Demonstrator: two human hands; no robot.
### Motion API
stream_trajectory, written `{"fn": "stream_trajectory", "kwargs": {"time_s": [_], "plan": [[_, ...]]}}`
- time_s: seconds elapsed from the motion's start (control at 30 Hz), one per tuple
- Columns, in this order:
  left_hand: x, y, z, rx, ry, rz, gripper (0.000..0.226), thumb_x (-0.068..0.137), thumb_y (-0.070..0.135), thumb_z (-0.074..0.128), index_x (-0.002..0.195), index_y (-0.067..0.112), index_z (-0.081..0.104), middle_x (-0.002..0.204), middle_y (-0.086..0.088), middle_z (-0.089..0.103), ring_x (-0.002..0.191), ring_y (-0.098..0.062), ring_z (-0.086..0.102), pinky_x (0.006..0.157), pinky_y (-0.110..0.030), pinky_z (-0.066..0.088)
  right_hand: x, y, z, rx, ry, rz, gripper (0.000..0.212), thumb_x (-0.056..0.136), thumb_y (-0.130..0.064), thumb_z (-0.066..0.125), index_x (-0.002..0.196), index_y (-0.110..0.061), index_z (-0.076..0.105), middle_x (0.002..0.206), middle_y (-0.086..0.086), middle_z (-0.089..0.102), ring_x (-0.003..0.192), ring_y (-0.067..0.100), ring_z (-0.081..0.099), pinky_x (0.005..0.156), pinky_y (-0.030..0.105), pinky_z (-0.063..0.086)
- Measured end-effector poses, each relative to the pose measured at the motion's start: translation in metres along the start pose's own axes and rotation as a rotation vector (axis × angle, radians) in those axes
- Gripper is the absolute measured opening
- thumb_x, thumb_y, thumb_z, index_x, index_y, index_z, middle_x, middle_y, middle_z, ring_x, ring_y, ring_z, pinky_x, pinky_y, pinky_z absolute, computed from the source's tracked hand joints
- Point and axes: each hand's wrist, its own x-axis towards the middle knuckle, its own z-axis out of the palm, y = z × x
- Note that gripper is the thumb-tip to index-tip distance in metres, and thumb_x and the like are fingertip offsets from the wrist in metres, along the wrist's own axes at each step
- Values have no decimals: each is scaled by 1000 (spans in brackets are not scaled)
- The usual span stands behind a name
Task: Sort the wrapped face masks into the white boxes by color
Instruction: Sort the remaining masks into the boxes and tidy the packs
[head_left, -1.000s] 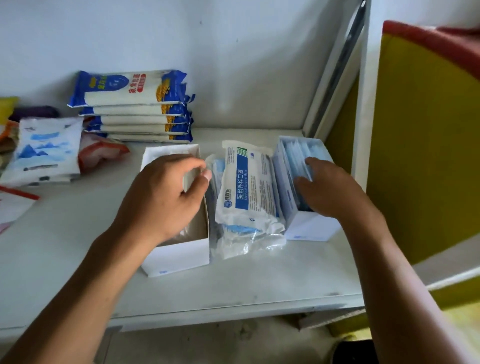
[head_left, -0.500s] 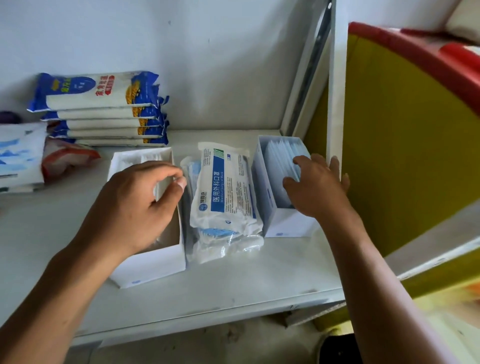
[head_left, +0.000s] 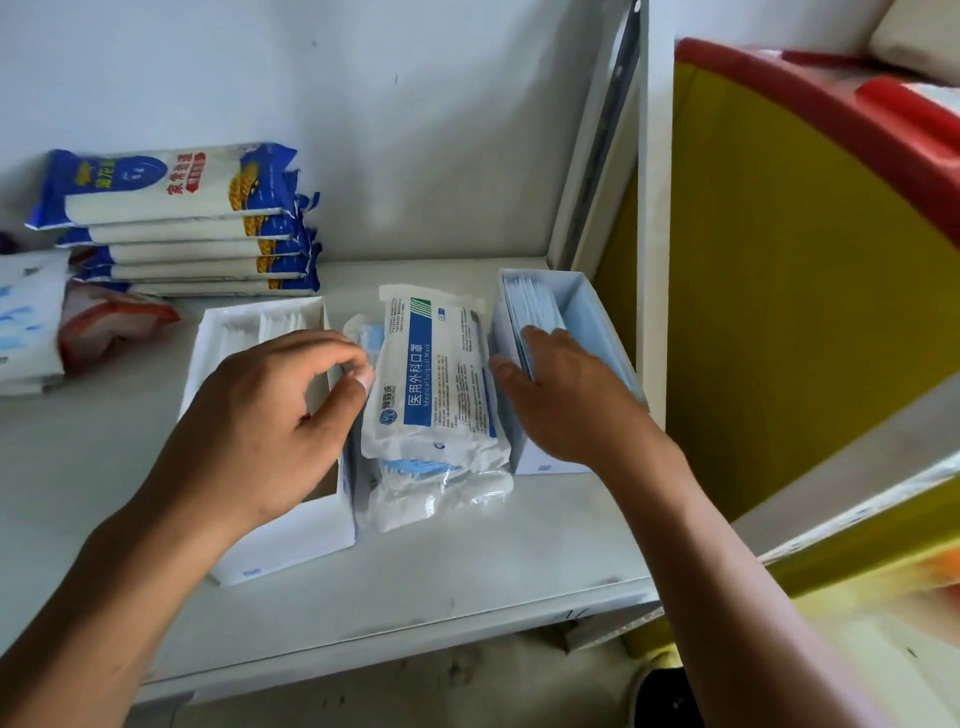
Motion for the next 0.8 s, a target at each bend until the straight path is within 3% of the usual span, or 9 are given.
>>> {"fn": "stream_trajectory", "kwargs": {"time_s": [0.07, 0.23, 0.33, 0.43, 0.53, 0.6, 0.7, 0.8], "plan": [[0, 0, 0, -4, -4, -9, 24, 94, 29, 56, 105, 15, 72, 111, 9, 71, 103, -10, 63, 80, -4, 35, -3, -5, 2, 21, -21, -20, 54, 99, -58, 37, 141, -24, 35, 145, 6, 46, 129, 31, 50, 98, 48, 49], [-1, 1, -1, -2, -25, -4, 23, 94, 28, 56, 103, 15, 72, 110, 9, 71, 101, -13, 65, 80, -13, 39, -8, -10, 4, 38, -7, -45, 55, 99, -56, 41, 142, -24, 33, 143, 4, 45, 125, 27, 52, 94, 43, 52], [0, 1, -1, -5, -37, -15, 23, 93, 29, 56, 104, 16, 72, 110, 9, 72, 101, -12, 64, 80, 1, 35, -10, -11, 10, 11, 9, -51, 56, 97, -58, 42, 140, -22, 34, 140, 7, 46, 127, 31, 50, 99, 48, 52], [0, 1, -1, 9, -42, -12, 23, 93, 28, 56, 104, 15, 72, 111, 7, 72, 101, -13, 65, 81, -1, 36, -16, -16, 14, -76, 5, -50, 65, 98, -57, 39, 150, -20, 25, 159, 12, 28, 150, 41, 16, 119, 55, 21], [0, 3, 1, 23, -41, 12, 21, 95, 27, 57, 103, 15, 72, 108, 6, 72, 98, -17, 67, 81, -22, 44, -23, -22, 17, -133, 32, -143, 63, 100, -53, 37, 151, -18, 26, 165, 10, 17, 154, 35, -3, 122, 50, 0], [-1, 4, 3, 35, -46, 24, 23, 97, 31, 55, 101, 17, 72, 104, 7, 72, 94, -17, 67, 80, -28, 49, -27, -27, 21, -113, 107, -237, 56, 100, -46, 40, 146, -14, 35, 163, 11, 24, 154, 33, 4, 123, 48, 5], [-1, 2, 7, 97, -84, 15, 33, 94, 38, 49, 103, 16, 72, 101, 2, 72, 96, -21, 64, 83, -34, 52, -31, -38, 31, 16, 172, -365, 50, 94, -34, 54, 136, -8, 48, 151, 12, 44, 144, 30, 33, 117, 43, 34], [1, -2, 12, 136, -109, 3, 29, 94, 36, 52, 103, 17, 72, 96, 1, 69, 98, -21, 61, 85, -35, 50, -32, -42, 48, -46, 25, -370, 75, 86, -45, 65, 145, -10, 35, 158, 13, 31, 146, 34, 27, 115, 47, 34]]}}
